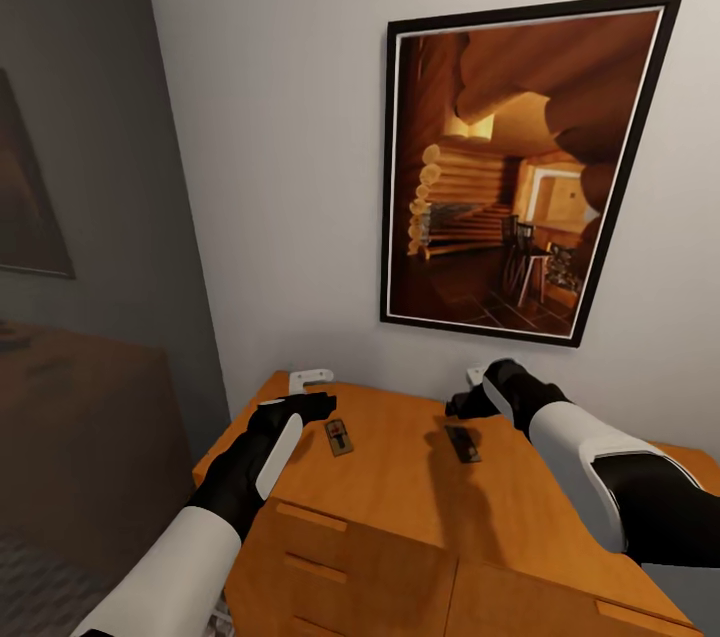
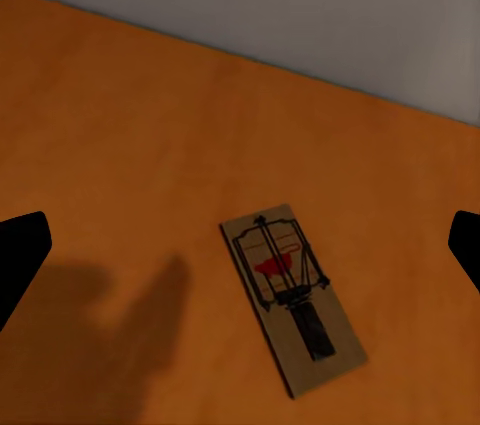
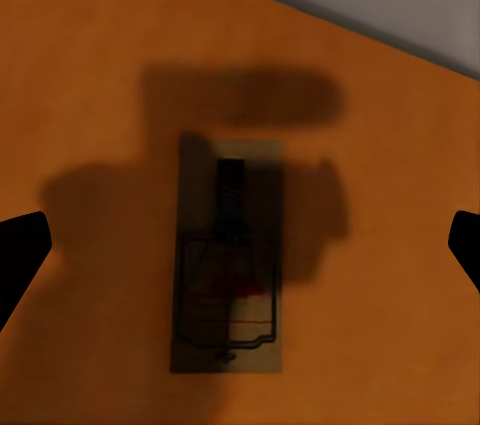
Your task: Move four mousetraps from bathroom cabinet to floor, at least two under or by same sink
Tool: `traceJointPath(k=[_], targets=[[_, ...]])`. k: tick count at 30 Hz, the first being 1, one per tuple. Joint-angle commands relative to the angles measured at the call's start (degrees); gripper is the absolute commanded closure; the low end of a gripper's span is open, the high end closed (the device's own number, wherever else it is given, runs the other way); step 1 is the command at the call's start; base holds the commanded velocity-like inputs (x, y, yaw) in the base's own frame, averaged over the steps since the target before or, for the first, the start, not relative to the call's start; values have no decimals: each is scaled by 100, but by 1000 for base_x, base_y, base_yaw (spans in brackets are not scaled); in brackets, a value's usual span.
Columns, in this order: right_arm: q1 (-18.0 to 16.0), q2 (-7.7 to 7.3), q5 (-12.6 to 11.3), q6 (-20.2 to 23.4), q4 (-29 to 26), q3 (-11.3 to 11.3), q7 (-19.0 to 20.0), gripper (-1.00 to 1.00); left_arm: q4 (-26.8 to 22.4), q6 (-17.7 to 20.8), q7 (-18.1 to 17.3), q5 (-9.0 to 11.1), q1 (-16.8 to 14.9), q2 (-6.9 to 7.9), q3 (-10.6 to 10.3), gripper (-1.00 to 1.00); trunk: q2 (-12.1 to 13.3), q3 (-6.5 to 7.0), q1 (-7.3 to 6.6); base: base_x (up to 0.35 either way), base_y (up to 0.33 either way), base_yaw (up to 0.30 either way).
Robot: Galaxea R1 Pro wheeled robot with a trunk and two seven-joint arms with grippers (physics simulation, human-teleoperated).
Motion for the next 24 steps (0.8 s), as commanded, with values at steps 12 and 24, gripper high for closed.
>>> traceJointPath(k=[12, 24], targets=[[-4, -3, 29, 15, 141, 45, 55, -100, -7, 17, 53, 60, -6, -1, -12, -100, -492, -227, 266, 0, 0, 0], [-4, -3, 36, -2, 290, 45, 59, -100, -7, 17, 53, 60, -5, -1, -7, -100, -974, -442, 530, 0, 0, 0]])
